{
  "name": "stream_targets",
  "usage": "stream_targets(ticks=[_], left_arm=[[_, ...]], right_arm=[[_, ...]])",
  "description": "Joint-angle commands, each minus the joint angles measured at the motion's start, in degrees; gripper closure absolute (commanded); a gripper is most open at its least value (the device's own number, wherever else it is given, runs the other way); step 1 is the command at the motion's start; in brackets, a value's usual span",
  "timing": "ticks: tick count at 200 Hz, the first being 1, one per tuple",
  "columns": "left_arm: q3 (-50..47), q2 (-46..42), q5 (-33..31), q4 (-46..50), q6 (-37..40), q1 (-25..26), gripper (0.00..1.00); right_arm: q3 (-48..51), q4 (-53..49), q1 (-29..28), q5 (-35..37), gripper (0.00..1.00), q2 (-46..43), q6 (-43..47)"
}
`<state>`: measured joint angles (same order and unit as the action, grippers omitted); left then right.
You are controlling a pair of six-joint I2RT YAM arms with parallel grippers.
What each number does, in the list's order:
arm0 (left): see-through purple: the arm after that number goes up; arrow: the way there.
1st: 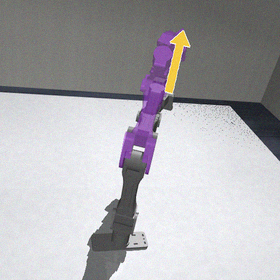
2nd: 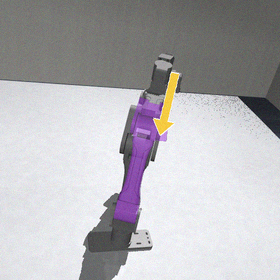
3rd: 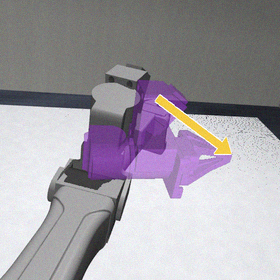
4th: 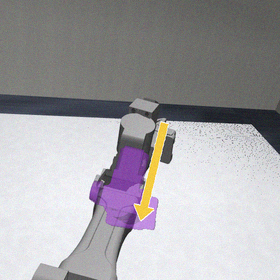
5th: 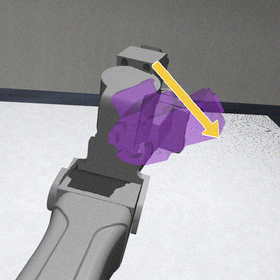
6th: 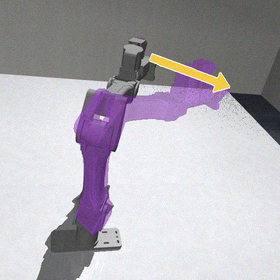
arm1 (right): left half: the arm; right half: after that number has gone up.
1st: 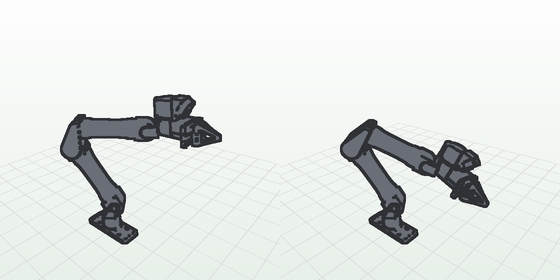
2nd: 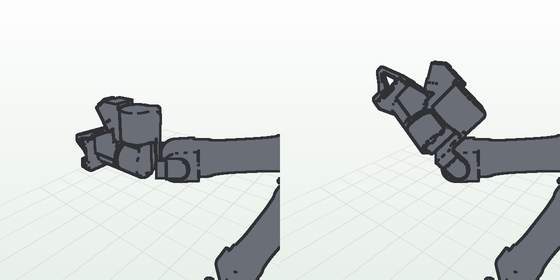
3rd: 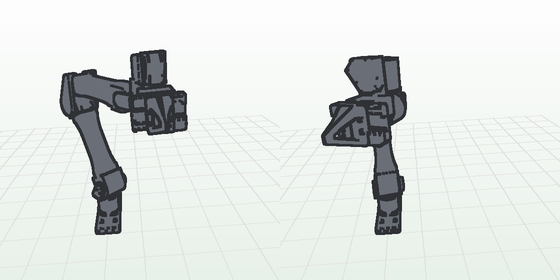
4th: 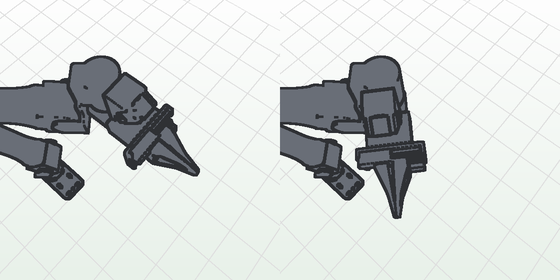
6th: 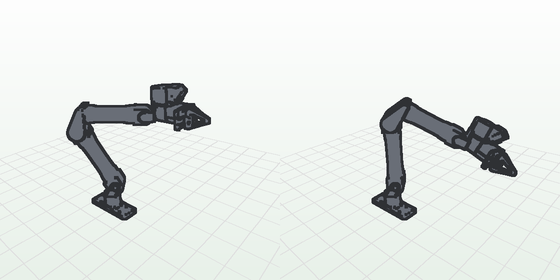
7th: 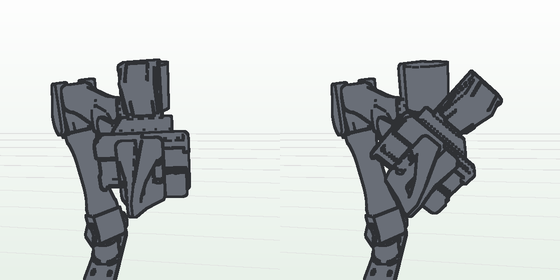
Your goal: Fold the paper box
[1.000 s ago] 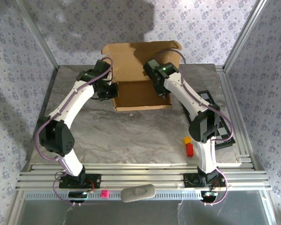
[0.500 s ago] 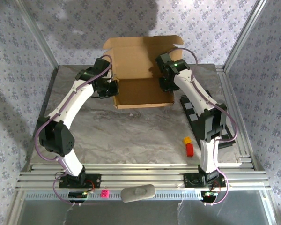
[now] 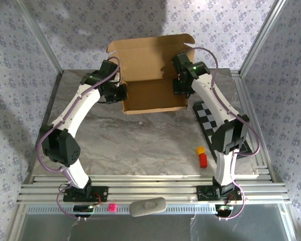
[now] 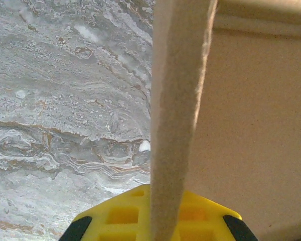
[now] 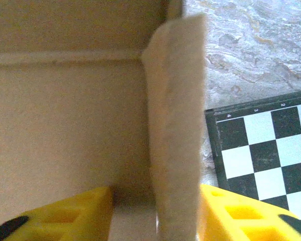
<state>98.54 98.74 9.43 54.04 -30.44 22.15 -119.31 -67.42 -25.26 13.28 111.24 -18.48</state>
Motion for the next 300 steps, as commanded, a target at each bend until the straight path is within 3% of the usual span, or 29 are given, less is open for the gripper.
stream_targets(ticks=[1,74,125,150,163,187,205,235,264,286,300], left_arm=[[2.5,0.2,1.8,-0.2,0.9,0.2,1.0],[2.5,-0.1,1.5,0.2,1.0,0.0,1.0],[3.6,0.5,1.7,0.6,1.3,-0.3,1.0],[3.9,0.9,2.0,0.6,1.3,-0.4,1.0],[3.9,1.1,2.1,0.5,1.3,-0.5,1.0],[3.6,1.3,2.2,0.6,1.3,-0.8,1.0],[3.6,1.3,2.2,0.6,1.3,-1.1,1.0],[3.5,1.4,2.4,0.3,1.3,-1.3,1.0],[3.7,1.5,2.5,0.3,1.3,-1.3,1.0],[3.9,1.5,2.4,0.4,1.4,-1.2,1.0],[3.9,1.5,2.3,0.5,1.3,-1.3,1.0]], right_arm=[[-2.9,0.9,0.0,4.7,0.6,1.7,1.8],[-6.8,-1.5,-1.6,14.1,1.0,6.2,3.0],[-6.7,-2.9,-3.5,23.0,1.0,6.4,4.9],[-6.5,-2.7,-4.3,23.2,1.0,6.0,5.3],[-6.7,-2.7,-4.2,19.1,1.0,5.7,5.3],[-6.6,-1.4,-2.5,8.0,0.6,3.3,3.1],[-5.9,-0.1,-1.2,0.2,0.48,0.9,2.0],[-4.7,-2.6,0.4,-7.7,0.47,-0.5,-2.0],[1.9,0.7,0.6,-7.8,0.5,-4.1,-4.1],[2.0,-0.5,0.6,-5.6,0.59,-4.6,-4.0],[1.6,-1.3,0.5,-4.7,0.6,-4.7,-3.2]])
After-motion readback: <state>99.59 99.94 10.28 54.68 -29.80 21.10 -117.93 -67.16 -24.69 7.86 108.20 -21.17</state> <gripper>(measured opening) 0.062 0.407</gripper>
